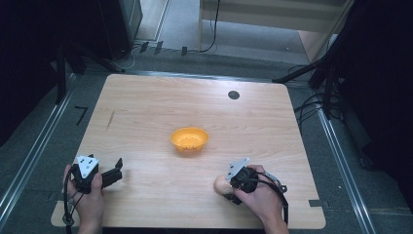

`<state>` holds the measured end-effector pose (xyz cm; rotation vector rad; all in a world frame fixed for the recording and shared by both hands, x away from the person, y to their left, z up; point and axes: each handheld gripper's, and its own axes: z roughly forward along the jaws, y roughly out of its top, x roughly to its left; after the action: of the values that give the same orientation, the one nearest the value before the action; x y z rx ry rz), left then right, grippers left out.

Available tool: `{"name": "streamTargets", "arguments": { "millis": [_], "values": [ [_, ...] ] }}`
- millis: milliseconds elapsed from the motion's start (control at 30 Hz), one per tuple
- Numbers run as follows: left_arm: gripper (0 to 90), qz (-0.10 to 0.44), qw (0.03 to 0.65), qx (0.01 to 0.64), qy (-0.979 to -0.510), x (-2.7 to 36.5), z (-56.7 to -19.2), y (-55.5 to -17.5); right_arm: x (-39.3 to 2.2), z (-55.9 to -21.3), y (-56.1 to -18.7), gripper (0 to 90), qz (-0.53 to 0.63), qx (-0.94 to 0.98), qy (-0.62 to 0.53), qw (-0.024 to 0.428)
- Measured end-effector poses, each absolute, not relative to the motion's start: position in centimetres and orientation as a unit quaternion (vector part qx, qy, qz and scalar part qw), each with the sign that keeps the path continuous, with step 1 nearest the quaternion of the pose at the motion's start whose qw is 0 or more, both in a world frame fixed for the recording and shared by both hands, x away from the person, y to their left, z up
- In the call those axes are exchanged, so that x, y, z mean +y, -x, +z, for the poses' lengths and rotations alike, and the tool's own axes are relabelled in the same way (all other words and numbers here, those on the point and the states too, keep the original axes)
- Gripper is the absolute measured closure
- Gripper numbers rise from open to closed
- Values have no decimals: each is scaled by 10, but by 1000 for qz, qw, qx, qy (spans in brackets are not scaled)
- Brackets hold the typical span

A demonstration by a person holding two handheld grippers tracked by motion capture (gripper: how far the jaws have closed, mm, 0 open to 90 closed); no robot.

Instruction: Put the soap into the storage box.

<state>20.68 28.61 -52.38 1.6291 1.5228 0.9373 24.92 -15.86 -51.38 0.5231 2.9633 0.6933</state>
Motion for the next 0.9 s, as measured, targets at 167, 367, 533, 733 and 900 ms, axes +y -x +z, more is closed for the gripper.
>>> {"name": "streamTargets", "arguments": {
  "millis": [167, 367, 533, 733, 900],
  "values": [
    [60, 363, 353, 589, -630, 286, -524, -207, -161, -512, -250, 335, 223, 961, -163, 23],
    [60, 363, 353, 589, -630, 286, -524, -207, -161, -509, -251, 335, 208, 966, -151, 16],
    [60, 362, 353, 591, -629, 286, -524, -207, -160, -510, -251, 335, 212, 967, -141, 9],
    [60, 361, 354, 591, -628, 287, -524, -207, -158, -508, -253, 333, 219, 967, -133, 4],
    [60, 361, 354, 592, -628, 287, -524, -207, -157, -504, -251, 333, 225, 968, -114, 15]
  ]
}}
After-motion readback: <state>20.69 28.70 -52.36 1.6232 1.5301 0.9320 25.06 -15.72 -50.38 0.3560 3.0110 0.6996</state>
